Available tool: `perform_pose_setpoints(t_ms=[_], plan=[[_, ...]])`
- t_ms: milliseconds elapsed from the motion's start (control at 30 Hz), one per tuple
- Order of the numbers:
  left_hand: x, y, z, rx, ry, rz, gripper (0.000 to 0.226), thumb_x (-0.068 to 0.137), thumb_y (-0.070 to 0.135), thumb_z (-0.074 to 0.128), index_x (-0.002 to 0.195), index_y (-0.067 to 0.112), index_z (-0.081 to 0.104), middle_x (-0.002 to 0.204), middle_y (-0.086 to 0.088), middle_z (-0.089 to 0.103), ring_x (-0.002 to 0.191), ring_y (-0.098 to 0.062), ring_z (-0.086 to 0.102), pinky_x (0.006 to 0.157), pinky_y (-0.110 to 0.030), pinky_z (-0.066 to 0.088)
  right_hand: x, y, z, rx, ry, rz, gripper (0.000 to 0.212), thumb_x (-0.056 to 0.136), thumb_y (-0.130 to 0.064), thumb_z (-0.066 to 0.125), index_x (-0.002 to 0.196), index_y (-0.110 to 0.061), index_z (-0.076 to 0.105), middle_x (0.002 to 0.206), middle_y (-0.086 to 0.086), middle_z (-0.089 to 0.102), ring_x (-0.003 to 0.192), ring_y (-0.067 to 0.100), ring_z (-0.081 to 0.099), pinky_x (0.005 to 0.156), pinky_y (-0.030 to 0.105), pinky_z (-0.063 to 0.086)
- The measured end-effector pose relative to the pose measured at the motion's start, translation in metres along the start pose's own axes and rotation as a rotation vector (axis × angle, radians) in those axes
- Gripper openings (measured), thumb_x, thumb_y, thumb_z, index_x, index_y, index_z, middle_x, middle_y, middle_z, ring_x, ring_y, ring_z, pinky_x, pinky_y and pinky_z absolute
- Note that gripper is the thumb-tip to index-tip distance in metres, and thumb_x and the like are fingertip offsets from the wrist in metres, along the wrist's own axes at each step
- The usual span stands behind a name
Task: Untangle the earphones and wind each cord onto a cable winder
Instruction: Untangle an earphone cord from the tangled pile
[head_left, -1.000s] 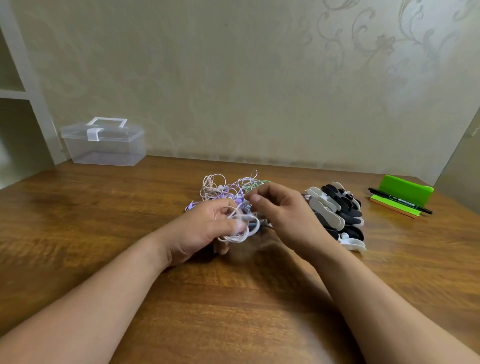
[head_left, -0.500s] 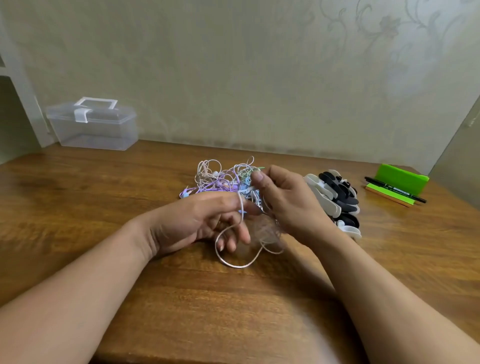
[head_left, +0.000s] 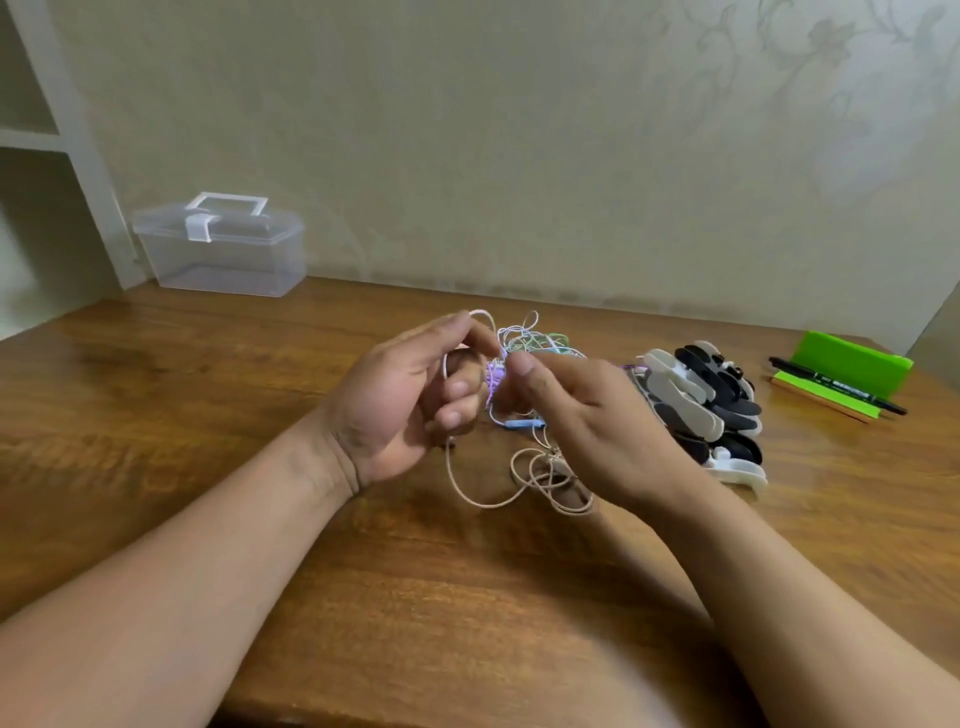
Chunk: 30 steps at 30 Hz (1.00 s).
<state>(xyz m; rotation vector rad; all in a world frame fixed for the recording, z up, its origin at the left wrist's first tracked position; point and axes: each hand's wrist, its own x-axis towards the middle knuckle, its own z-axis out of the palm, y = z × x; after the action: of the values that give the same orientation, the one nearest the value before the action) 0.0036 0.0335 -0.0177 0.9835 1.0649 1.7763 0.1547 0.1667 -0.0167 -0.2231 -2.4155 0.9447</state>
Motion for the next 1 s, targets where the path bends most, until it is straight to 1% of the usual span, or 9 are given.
perform_pose_setpoints(t_ms=[100,200,333,433,600,700,767,867,1000], plan=[[0.001,0.003,0.001,-0.112,-0.047,0.046,0.032,0.104,0.035,0.042,0.099,0.011,0.063,0.062,-0.001,0.04,0.046,-0.014,0.04,0.052,-0.032,0.024,-0.003,-0.006,0.008,0.017,-0.303,0.087,0.035,0.103,-0.053,0.057,0.103,-0.022,0.073,0.09,-0.005,0.075,0.085,0.017,0.07,0.084,0.042,0.056],[0.002,0.005,-0.003,-0.156,-0.062,0.07,0.032,0.106,0.033,0.04,0.105,0.01,0.062,0.063,-0.002,0.04,0.048,-0.014,0.04,0.048,-0.026,0.029,-0.002,-0.002,0.014,-0.155,-0.416,0.034,0.016,0.096,-0.041,0.073,0.1,-0.026,0.072,0.079,-0.011,0.071,0.071,0.004,0.064,0.071,0.029,0.051],[0.006,0.007,-0.011,-0.111,0.067,0.06,0.03,0.106,0.031,0.041,0.101,0.011,0.063,0.064,0.0,0.041,0.048,-0.014,0.039,0.048,-0.027,0.025,0.001,-0.001,-0.002,0.126,-0.273,0.11,0.014,0.102,-0.019,0.064,0.089,-0.019,0.066,0.076,-0.002,0.068,0.07,0.018,0.061,0.072,0.038,0.051],[0.007,0.004,-0.01,-0.008,0.196,0.067,0.02,0.101,0.027,0.055,0.098,0.008,0.062,0.068,-0.004,0.051,0.054,-0.018,0.05,0.049,-0.026,0.037,0.003,-0.002,-0.012,0.31,-0.153,0.117,0.016,0.106,-0.019,0.058,0.091,-0.013,0.062,0.074,0.006,0.071,0.072,0.036,0.06,0.076,0.048,0.048],[0.004,-0.007,0.003,0.404,0.248,0.068,0.022,0.102,0.029,0.06,0.099,0.007,0.058,0.07,-0.001,0.059,0.052,-0.014,0.045,0.046,-0.02,0.033,0.003,-0.001,-0.004,0.293,-0.13,0.115,0.027,0.103,-0.03,0.064,0.095,-0.005,0.071,0.058,-0.012,0.046,0.051,0.005,0.037,0.051,0.019,0.033],[0.0,-0.007,0.009,0.508,0.061,0.059,0.035,0.096,0.038,0.061,0.093,0.003,0.063,0.058,-0.009,0.049,0.045,-0.01,0.035,0.045,-0.016,0.03,0.005,-0.001,-0.006,0.318,-0.091,0.101,0.027,0.101,-0.027,0.067,0.086,-0.004,0.067,0.058,-0.01,0.051,0.052,0.009,0.037,0.051,0.024,0.032],[-0.002,-0.007,0.01,0.49,-0.021,0.017,0.048,0.091,0.045,0.062,0.092,-0.003,0.062,0.056,-0.01,0.041,0.046,-0.01,0.03,0.044,-0.016,0.028,0.006,0.001,-0.007,0.36,-0.088,0.093,0.035,0.099,-0.03,0.069,0.089,0.003,0.064,0.063,0.005,0.048,0.056,0.021,0.035,0.051,0.033,0.031],[-0.002,-0.005,0.003,0.404,-0.06,-0.047,0.034,0.09,0.048,0.072,0.083,0.015,0.067,0.059,0.0,0.028,0.052,-0.012,0.021,0.046,-0.019,0.022,0.005,0.0,-0.013,0.416,-0.171,0.079,0.027,0.096,-0.031,0.071,0.098,-0.005,0.069,0.066,0.007,0.047,0.058,0.024,0.032,0.051,0.034,0.03],[0.005,0.0,-0.012,0.124,0.126,0.006,0.028,0.091,0.032,0.072,0.08,0.015,0.052,0.057,0.002,0.028,0.047,-0.01,0.023,0.046,-0.022,0.023,0.003,0.011,-0.036,0.335,-0.336,0.168,0.018,0.096,-0.021,0.074,0.11,-0.013,0.067,0.069,0.007,0.059,0.055,0.023,0.044,0.05,0.032,0.037]])
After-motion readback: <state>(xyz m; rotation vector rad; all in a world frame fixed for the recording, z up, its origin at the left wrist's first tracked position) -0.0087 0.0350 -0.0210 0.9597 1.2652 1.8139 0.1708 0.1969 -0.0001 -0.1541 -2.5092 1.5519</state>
